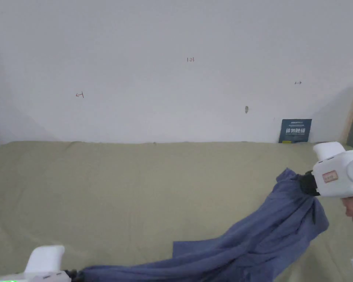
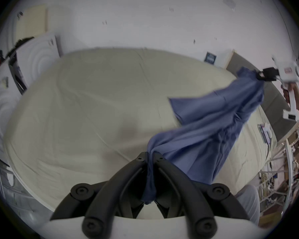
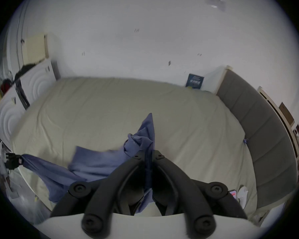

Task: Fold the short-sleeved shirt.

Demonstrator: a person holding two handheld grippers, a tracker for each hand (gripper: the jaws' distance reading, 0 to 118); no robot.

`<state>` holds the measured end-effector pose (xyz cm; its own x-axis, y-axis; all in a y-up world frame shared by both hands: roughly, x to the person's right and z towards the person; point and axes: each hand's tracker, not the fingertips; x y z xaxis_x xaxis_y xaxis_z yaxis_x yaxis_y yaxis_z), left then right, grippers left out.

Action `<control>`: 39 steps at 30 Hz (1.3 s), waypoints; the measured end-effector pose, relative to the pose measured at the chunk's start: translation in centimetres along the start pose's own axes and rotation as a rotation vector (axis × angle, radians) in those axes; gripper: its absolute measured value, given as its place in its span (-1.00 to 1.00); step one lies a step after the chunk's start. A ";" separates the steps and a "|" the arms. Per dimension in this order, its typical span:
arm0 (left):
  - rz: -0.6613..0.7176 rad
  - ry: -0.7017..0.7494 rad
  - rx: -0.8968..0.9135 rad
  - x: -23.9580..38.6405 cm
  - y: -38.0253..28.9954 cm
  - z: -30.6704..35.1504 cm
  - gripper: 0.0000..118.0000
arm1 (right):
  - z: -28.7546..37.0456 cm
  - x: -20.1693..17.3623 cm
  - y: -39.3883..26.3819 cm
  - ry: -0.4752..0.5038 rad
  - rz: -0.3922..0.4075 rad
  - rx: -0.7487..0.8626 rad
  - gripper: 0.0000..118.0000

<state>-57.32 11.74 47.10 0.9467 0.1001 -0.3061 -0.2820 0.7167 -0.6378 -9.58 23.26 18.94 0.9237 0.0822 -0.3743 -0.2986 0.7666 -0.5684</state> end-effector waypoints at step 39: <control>-0.008 0.277 0.379 0.8 26.7 6.4 -0.99 | 7.0 1.1 10.7 -0.042 -0.183 0.230 -0.85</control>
<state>-63.07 35.34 34.36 0.8569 -0.0578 -0.5123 -0.1492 0.9234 -0.3537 -10.04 36.03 17.61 0.9677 -0.0487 -0.2475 -0.0677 0.8951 -0.4408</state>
